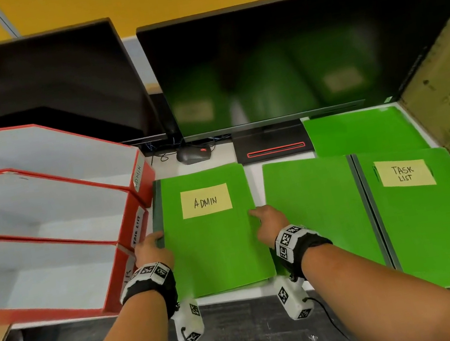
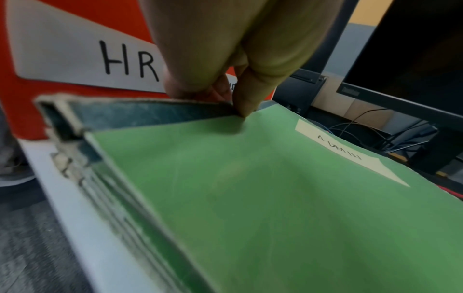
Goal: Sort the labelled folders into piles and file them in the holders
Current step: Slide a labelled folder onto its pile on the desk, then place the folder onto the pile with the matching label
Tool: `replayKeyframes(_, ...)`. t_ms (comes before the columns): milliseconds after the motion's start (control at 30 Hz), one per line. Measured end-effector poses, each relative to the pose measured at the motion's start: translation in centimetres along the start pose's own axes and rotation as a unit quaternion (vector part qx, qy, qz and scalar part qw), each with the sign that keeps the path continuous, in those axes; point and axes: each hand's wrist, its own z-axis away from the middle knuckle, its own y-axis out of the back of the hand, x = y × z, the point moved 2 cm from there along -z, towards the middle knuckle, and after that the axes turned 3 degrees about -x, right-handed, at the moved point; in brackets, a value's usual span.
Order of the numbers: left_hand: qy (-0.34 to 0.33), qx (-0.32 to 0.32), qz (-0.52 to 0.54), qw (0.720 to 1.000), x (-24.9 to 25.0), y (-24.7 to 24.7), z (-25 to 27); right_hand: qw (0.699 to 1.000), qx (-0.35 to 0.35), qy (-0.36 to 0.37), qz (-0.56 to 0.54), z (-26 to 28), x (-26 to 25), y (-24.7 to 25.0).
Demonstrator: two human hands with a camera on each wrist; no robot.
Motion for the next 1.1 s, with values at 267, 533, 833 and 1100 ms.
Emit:
replayKeyframes(267, 0.005, -0.005, -0.022, 1.0, 0.2, 0.3, -0.1, 1.0, -0.011, -0.015, -0.003, 0.3, 0.3, -0.6)
replayKeyframes(533, -0.014, 0.033, -0.064, 0.997, 2.3, -0.3, 1.3, 1.0, -0.004, -0.003, 0.018, -0.1, 0.2, -0.1)
replayKeyframes(833, -0.09, -0.011, -0.039, 0.995, 7.7, -2.8, 3.5, 0.997, 0.076, -0.002, 0.001, 1.5, 3.7, 3.0)
replayKeyframes(1100, -0.156, -0.09, 0.01, 0.984, 12.7, -8.5, 6.9, 0.994, 0.101, -0.048, -0.017, 3.6, 9.1, 6.8)
